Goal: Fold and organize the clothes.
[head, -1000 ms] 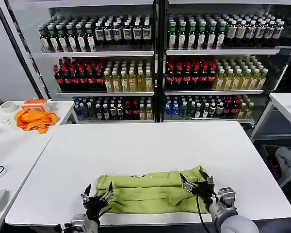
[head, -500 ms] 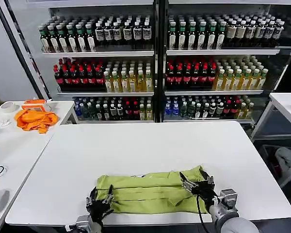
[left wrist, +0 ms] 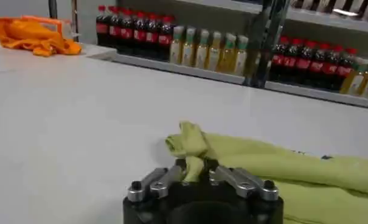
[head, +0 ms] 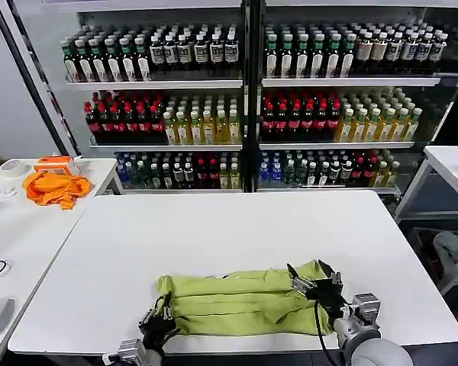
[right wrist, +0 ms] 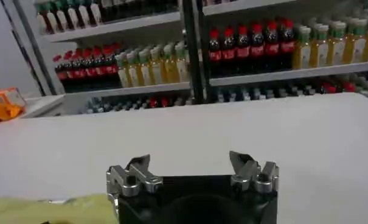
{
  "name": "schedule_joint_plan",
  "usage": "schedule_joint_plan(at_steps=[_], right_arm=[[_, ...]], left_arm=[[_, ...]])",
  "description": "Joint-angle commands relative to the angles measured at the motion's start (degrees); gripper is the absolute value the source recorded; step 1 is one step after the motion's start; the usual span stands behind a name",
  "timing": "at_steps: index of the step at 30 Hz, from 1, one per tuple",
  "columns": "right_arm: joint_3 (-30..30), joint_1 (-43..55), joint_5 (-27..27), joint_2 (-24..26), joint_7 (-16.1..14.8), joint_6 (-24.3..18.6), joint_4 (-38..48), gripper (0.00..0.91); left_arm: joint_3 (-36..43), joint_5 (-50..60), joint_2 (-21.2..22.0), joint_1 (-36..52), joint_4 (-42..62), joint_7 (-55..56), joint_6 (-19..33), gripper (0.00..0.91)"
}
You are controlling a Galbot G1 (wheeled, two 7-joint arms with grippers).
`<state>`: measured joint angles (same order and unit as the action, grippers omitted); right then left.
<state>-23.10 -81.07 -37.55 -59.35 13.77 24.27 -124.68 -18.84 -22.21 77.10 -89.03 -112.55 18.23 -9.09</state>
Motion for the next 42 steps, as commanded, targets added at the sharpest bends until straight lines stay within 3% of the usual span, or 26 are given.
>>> schedule_joint_plan(at_steps=[1,8,15,21,26,30,42], right_arm=[[-1.0,0.6,-0.8,0.1,0.0,-0.1,0.3,0.907],[-1.4,1.1,-1.2,0.3,0.1,-0.1,0.6,0.907],[-1.5,1.6,-1.5,0.7,0.0,-0.2,1.0,0.907],[-0.8,2.1,-1.5,0.8,0.0,-0.2,1.2,0.907],[-0.6,2.2,-1.5,0.9,0.0,-0.1,1.3,0.907],[-0.4,2.1,-1.4,1.2,0.0,-0.1,1.4,0.907],[-0.6,2.1,-1.5,1.1,-0.2,-0.3,1.9,0.907]], left_arm=[[-5.3,-6.3,-2.5,-0.1,-2.8,-0.8,1.0,0.020],[-14.9,-12.9,-7.2,-1.3,-5.1,-1.2,0.5,0.020],[-29.0,-19.7,-14.8,-3.3,-3.8,-2.1,-0.5,0.020],[-33.5,-27.6,-17.0,-2.4,-7.5,-2.8,-3.6,0.020],[-27.4,-37.2,-15.0,-1.8,-14.1,-5.5,-6.4,0.020],[-18.3,-44.7,-10.9,-1.4,-18.9,-6.4,-8.5,0.020],[-2.0,-47.0,-4.3,2.6,-16.7,-5.8,-9.3,0.020]])
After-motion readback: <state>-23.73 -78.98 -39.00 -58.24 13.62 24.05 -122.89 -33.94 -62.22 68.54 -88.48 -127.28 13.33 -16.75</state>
